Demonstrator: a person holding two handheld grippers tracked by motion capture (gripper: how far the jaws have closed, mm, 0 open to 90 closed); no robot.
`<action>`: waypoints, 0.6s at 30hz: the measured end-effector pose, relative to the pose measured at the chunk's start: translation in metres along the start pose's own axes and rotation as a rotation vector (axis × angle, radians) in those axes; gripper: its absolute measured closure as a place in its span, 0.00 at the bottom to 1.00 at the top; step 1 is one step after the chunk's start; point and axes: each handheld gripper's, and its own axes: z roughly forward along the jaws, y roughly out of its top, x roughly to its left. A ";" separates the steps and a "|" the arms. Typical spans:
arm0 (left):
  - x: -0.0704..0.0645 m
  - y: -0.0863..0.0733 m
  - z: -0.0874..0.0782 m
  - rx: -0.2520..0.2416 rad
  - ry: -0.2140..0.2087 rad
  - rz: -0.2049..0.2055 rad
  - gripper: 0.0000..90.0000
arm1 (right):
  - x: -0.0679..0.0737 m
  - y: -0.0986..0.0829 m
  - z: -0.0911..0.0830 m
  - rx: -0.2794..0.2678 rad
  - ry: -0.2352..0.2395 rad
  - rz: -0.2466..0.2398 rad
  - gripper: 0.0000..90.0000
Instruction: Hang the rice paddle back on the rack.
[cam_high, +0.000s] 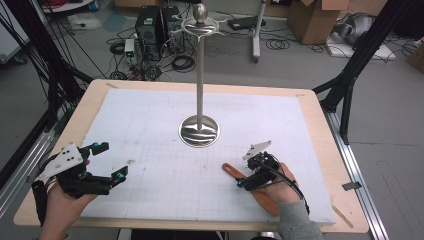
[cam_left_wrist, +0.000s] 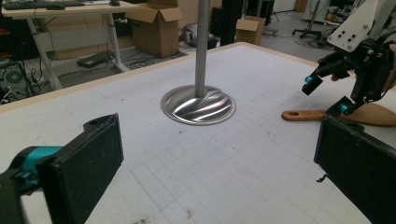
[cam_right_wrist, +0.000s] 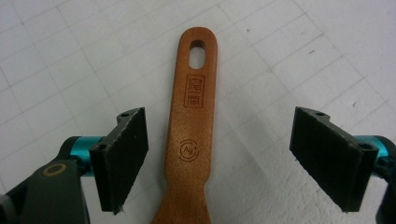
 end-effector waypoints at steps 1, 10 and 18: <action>0.000 0.000 0.000 0.001 -0.001 -0.001 0.02 | 0.000 0.000 0.000 0.000 0.005 0.003 0.22; 0.000 -0.001 0.002 0.011 0.000 0.000 0.02 | 0.002 0.001 0.003 0.042 0.018 -0.002 0.31; 0.001 -0.001 0.001 0.001 0.001 -0.005 0.02 | 0.005 0.001 0.005 0.078 0.023 0.005 0.37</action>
